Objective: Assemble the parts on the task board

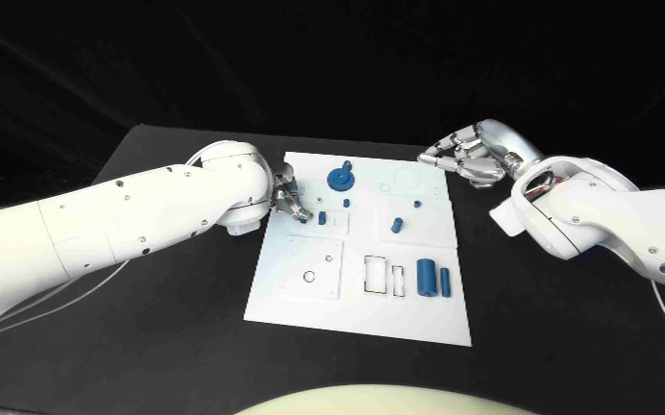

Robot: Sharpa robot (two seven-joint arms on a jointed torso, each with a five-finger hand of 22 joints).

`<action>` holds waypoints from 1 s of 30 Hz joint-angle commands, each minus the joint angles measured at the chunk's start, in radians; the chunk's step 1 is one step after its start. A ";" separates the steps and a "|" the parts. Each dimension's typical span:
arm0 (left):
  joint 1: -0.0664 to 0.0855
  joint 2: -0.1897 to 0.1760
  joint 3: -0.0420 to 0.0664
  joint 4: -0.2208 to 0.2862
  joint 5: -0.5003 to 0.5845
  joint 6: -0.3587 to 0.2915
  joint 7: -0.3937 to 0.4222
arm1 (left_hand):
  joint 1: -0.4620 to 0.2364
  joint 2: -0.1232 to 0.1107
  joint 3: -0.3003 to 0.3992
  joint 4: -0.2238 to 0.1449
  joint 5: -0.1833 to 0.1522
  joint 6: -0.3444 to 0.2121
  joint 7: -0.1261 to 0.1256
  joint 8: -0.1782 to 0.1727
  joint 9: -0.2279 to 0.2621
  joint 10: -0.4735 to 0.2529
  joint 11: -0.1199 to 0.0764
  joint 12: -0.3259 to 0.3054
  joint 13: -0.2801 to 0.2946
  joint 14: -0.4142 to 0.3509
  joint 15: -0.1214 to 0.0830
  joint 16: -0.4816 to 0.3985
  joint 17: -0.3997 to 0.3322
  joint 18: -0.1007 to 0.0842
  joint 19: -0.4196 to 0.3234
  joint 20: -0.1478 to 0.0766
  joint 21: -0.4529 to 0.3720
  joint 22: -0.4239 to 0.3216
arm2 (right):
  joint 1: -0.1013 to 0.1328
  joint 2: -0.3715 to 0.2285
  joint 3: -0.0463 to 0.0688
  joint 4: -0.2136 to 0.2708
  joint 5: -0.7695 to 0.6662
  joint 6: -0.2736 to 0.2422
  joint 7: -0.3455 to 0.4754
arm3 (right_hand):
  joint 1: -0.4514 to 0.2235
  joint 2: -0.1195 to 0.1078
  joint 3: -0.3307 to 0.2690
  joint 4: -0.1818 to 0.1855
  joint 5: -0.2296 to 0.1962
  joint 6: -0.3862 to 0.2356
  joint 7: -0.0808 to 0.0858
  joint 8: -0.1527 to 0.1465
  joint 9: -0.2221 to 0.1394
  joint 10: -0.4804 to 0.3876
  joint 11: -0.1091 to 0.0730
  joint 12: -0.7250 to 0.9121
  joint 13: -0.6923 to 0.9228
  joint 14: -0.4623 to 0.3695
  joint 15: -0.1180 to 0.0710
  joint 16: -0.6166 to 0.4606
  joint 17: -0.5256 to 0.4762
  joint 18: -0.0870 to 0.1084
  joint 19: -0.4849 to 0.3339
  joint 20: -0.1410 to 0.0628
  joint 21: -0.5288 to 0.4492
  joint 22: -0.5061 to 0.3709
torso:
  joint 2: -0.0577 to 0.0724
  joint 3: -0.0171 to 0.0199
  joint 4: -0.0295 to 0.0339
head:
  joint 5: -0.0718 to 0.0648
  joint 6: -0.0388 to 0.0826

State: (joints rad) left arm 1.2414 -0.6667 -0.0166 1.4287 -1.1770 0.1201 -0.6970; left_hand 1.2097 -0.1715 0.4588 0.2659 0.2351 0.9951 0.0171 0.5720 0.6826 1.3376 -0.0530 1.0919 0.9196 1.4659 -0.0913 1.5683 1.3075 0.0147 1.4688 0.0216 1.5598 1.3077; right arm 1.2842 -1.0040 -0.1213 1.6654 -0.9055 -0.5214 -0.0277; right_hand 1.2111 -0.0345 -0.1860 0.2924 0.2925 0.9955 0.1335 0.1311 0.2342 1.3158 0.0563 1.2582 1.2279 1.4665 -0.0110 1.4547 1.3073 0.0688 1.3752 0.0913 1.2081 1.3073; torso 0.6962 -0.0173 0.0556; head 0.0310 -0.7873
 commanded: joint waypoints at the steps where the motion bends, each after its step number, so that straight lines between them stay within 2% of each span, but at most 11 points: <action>1: -0.001 0.005 -0.001 -0.002 -0.001 0.004 -0.031 | -0.015 0.001 -0.032 0.010 -0.005 0.008 0.000 0.007 -0.005 0.000 0.005 0.005 0.001 0.105 -0.005 0.002 0.263 -0.012 0.096 -0.005 0.005 0.255 | -0.001 0.001 0.000 0.001 -0.008 0.007 0.007 | 0.001 0.008 -0.001 -0.003 0.007 -0.005 -0.001 0.005 0.001 0.005 -0.005 0.003 0.001 0.059 -0.009 -0.005 0.072 0.013 0.006 -0.002 -0.002 0.032 | 0.000 0.0000 -0.0008 | 0.001 -0.001; 14: -0.001 0.010 -0.001 -0.012 -0.001 0.009 -0.036 | -0.031 0.006 -0.105 0.021 -0.005 0.010 0.000 0.014 -0.017 0.002 0.005 0.012 0.006 0.105 -0.006 0.002 0.263 -0.014 0.099 -0.007 0.009 0.260 | -0.001 -0.001 0.000 0.002 -0.008 0.006 0.007 | 0.001 0.009 -0.003 -0.002 0.010 -0.005 -0.001 0.005 0.002 0.005 -0.005 0.003 0.001 0.059 -0.009 -0.005 0.071 0.013 0.006 -0.003 -0.003 0.032 | 0.000 0.0005 -0.0007 | -0.001 -0.002; 30: -0.001 0.009 0.000 -0.025 -0.009 0.013 -0.039 | -0.034 0.011 -0.129 0.021 -0.004 0.013 -0.001 0.017 -0.021 0.002 0.004 0.015 0.008 0.105 -0.006 0.002 0.263 -0.014 0.101 -0.007 0.010 0.262 | -0.001 -0.002 0.000 0.003 -0.008 0.006 0.006 | 0.001 0.009 -0.003 -0.002 0.010 -0.005 -0.001 0.005 0.002 0.005 -0.005 0.002 0.000 0.059 -0.009 -0.006 0.071 0.014 0.005 -0.003 -0.005 0.031 | 0.000 -0.0004 -0.0004 | -0.003 0.001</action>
State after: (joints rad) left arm 1.2405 -0.6588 -0.0174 1.4037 -1.1782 0.1222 -0.6978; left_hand 1.1851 -0.1617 0.3353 0.2878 0.2351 1.0056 0.0141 0.5841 0.6627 1.3376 -0.0530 1.1001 0.9274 1.4659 -0.0913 1.5683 1.3073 0.0147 1.4688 0.0216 1.5633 1.3075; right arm 1.2842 -1.0058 -0.1213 1.6670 -0.9055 -0.5216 -0.0273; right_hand 1.2111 -0.0345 -0.1860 0.2924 0.3002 0.9955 0.1335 0.1311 0.2348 1.3158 0.0564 1.2582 1.2278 1.4665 -0.0110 1.4547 1.3080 0.0688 1.3752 0.0913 1.2081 1.3078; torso 0.6964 -0.0170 0.0550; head 0.0284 -0.7872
